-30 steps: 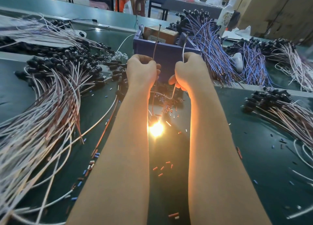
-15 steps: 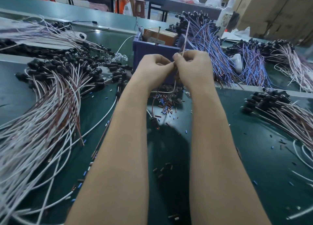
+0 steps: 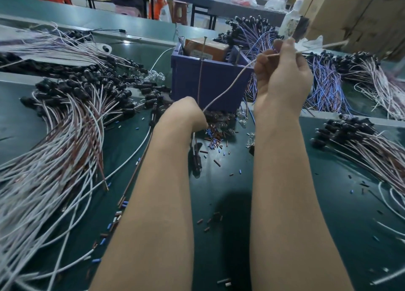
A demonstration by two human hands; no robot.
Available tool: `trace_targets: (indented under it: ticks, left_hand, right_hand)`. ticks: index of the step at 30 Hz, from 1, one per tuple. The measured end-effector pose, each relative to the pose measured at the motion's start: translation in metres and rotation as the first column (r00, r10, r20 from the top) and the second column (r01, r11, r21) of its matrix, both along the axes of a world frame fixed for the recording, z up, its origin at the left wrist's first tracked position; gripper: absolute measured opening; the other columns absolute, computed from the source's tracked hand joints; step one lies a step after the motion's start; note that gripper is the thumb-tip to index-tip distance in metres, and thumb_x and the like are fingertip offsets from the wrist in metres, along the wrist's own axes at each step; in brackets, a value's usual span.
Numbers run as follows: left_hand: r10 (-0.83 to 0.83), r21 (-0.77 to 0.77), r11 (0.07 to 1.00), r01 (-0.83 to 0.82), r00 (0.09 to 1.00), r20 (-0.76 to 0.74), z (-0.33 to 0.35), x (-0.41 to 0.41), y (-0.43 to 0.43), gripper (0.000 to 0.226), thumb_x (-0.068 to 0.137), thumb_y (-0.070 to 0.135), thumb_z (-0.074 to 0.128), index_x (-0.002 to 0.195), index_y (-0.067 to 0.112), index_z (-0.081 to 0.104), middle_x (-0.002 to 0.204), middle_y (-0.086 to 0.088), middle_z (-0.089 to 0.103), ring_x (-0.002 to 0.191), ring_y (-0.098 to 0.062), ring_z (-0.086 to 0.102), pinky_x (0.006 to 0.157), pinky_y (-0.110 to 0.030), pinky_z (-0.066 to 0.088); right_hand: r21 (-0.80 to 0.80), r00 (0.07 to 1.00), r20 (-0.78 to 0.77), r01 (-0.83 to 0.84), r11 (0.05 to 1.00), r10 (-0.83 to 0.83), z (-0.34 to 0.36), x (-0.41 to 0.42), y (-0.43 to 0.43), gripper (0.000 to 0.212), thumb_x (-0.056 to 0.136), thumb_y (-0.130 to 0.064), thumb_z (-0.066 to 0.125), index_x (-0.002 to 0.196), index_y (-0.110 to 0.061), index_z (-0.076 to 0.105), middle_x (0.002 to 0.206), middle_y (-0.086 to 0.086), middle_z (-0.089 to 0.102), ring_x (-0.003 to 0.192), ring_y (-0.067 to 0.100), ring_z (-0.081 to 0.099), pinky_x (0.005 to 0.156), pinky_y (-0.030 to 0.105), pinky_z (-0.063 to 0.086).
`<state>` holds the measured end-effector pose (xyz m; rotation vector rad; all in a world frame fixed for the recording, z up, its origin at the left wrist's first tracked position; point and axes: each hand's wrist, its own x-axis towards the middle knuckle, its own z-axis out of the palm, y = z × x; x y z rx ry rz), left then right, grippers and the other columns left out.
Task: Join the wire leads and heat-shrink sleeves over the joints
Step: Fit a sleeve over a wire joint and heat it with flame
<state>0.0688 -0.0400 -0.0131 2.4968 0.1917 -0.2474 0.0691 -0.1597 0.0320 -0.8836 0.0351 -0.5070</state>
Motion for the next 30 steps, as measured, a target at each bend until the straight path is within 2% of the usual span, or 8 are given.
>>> trace_targets:
  ticks: [3, 5, 8, 12, 14, 17, 23, 30]
  left_hand:
    - [-0.057, 0.014, 0.998, 0.056, 0.998, 0.010, 0.000, 0.001, -0.002, 0.022, 0.093, 0.015, 0.056, 0.112, 0.005, 0.064, 0.107, -0.011, 0.064, 0.087, -0.027, 0.058, 0.076, -0.031, 0.045]
    - [-0.107, 0.015, 0.994, 0.106, 0.994, 0.011, 0.002, -0.001, -0.003, 0.022, 0.095, 0.014, 0.054, 0.111, 0.004, 0.064, 0.086, -0.009, 0.059, 0.064, -0.023, 0.050, 0.065, -0.029, 0.043]
    - [-0.164, -0.020, 0.986, 0.164, 0.986, 0.025, 0.006, -0.004, -0.004, 0.018, 0.095, 0.016, 0.053, 0.101, 0.007, 0.068, 0.061, -0.006, 0.047, 0.048, -0.020, 0.039, 0.048, -0.024, 0.035]
    - [-0.196, -0.067, 0.977, 0.202, 0.977, 0.082, 0.011, -0.005, -0.003, 0.014, 0.095, 0.017, 0.053, 0.094, 0.018, 0.067, 0.061, 0.000, 0.051, 0.051, -0.018, 0.044, 0.053, -0.023, 0.042]
    - [-0.209, -0.083, 0.972, 0.221, 0.969, 0.132, 0.012, -0.004, -0.003, 0.015, 0.093, 0.015, 0.053, 0.098, 0.015, 0.067, 0.064, 0.000, 0.051, 0.060, -0.020, 0.047, 0.067, -0.028, 0.045]
    - [-0.219, -0.065, 0.970, 0.234, 0.959, 0.181, 0.013, -0.003, -0.003, 0.014, 0.091, 0.008, 0.052, 0.097, 0.006, 0.065, 0.065, -0.001, 0.052, 0.060, -0.019, 0.047, 0.063, -0.027, 0.042]
    - [-0.211, -0.108, 0.962, 0.250, 0.935, 0.285, 0.014, -0.004, -0.004, 0.021, 0.091, 0.008, 0.053, 0.107, 0.011, 0.067, 0.076, -0.003, 0.062, 0.064, -0.016, 0.053, 0.070, -0.028, 0.044]
    - [-0.187, -0.172, 0.948, 0.267, 0.908, 0.376, 0.015, -0.002, -0.003, 0.023, 0.093, 0.020, 0.058, 0.115, 0.024, 0.067, 0.067, 0.009, 0.053, 0.061, -0.007, 0.047, 0.068, -0.024, 0.039]
  right_hand:
    - [0.063, 0.998, -0.037, 0.048, 0.997, -0.046, -0.001, 0.004, -0.003, 0.017, 0.098, -0.012, 0.050, 0.102, 0.003, 0.055, 0.076, 0.007, 0.057, 0.059, 0.012, 0.060, 0.063, 0.023, 0.056]
    - [-0.246, 0.970, -0.210, 0.071, 0.967, -0.125, -0.009, 0.013, -0.007, 0.024, 0.096, -0.016, 0.053, 0.111, 0.001, 0.052, 0.094, 0.011, 0.059, 0.077, 0.016, 0.059, 0.077, 0.028, 0.056]
    - [-0.810, 0.893, -0.359, -0.153, 0.567, -0.272, -0.023, 0.018, -0.004, 0.034, 0.090, -0.031, 0.058, 0.111, -0.005, 0.057, 0.118, 0.014, 0.058, 0.107, 0.028, 0.056, 0.084, 0.034, 0.048]
    - [-0.895, 0.884, -0.403, -0.327, 0.302, -0.237, -0.029, 0.015, -0.001, 0.037, 0.089, -0.041, 0.057, 0.085, -0.005, 0.060, 0.080, 0.010, 0.061, 0.076, 0.026, 0.057, 0.066, 0.028, 0.044]
    - [-0.836, 0.851, -0.508, -0.451, 0.312, -0.132, -0.029, 0.013, 0.002, 0.041, 0.091, -0.042, 0.056, 0.075, -0.004, 0.059, 0.062, 0.007, 0.057, 0.051, 0.019, 0.051, 0.055, 0.025, 0.044]
    - [-0.754, 0.800, -0.600, -0.553, 0.354, -0.028, -0.030, 0.010, 0.005, 0.045, 0.093, -0.039, 0.054, 0.062, -0.007, 0.055, 0.038, -0.001, 0.048, 0.027, 0.008, 0.039, 0.036, 0.012, 0.036]
    - [-0.771, 0.853, -0.521, -0.450, 0.451, -0.039, -0.033, 0.015, 0.003, 0.035, 0.093, -0.031, 0.056, 0.070, -0.004, 0.059, 0.059, 0.009, 0.055, 0.043, 0.017, 0.044, 0.048, 0.027, 0.040]
    - [-0.568, 0.847, -0.526, -0.413, 0.712, 0.072, -0.033, 0.015, 0.001, 0.025, 0.091, -0.017, 0.058, 0.068, -0.006, 0.058, 0.049, 0.003, 0.056, 0.030, 0.007, 0.041, 0.036, 0.012, 0.033]
